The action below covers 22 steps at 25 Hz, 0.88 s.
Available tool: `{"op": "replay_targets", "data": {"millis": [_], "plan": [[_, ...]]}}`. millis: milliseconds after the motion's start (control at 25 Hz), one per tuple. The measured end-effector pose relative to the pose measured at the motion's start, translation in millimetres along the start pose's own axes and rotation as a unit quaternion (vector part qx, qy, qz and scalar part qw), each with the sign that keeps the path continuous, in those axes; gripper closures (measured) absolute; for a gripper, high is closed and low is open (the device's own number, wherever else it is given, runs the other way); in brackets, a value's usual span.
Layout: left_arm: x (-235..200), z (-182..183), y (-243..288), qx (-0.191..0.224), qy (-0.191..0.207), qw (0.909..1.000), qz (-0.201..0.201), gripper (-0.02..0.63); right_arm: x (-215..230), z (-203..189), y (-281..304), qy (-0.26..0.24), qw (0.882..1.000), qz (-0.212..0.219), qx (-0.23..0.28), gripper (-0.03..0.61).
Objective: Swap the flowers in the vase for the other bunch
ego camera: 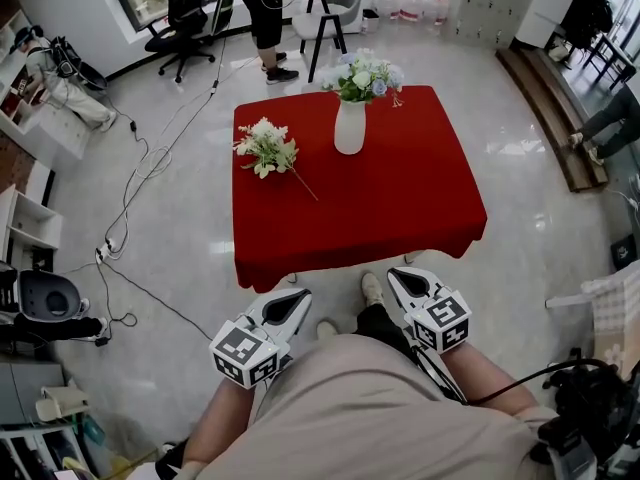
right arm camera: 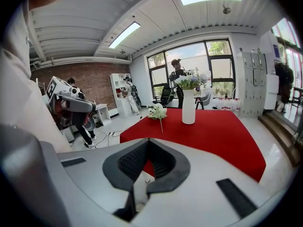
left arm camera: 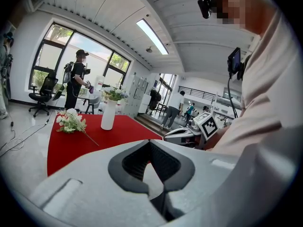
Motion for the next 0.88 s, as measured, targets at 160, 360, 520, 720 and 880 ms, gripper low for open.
{"op": "replay_targets", "data": {"millis": [160,360,520,720,880], "plan": [[-0.8,-2.1,-3.5,0.002,-0.001,1.0000,0.002,0.607,-4.9,2.1,0.1,-0.009,1.000,0.004,-0.001,0.565],[-4.1,-8.5,-5.7,0.006,-0.008,0.9999,0.006,0.607,-9.2,2.4,6.3,-0.019,1.000,0.011,-0.002,0.565],[-3.4,-11.2,-9.1,0.009,-0.013,0.9998,0.009,0.607,-14.5,3.5,9.0,-0.024,0.999,0.020,-0.008,0.565],[-0.7,-7.9,-9.7,0.007,-0.007,0.9999,0.006,0.607,-19.8,5.7,5.6,-0.024,0.999,0.024,-0.007,0.565],[-0.3,-9.3,-10.6,0.004,-0.009,0.9999,0.004,0.607,-22.3,5.6,4.1,-0.025,0.999,0.024,-0.009,0.566]]}}
Point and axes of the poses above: the fingertips, and each gripper's own axes: y forward along the fingers, x to its right, z out of its top, the point moved 2 cm from there along -y, backward along the fingers, and after that the axes turned 13 degrees about -z, right-handed, at the moved point
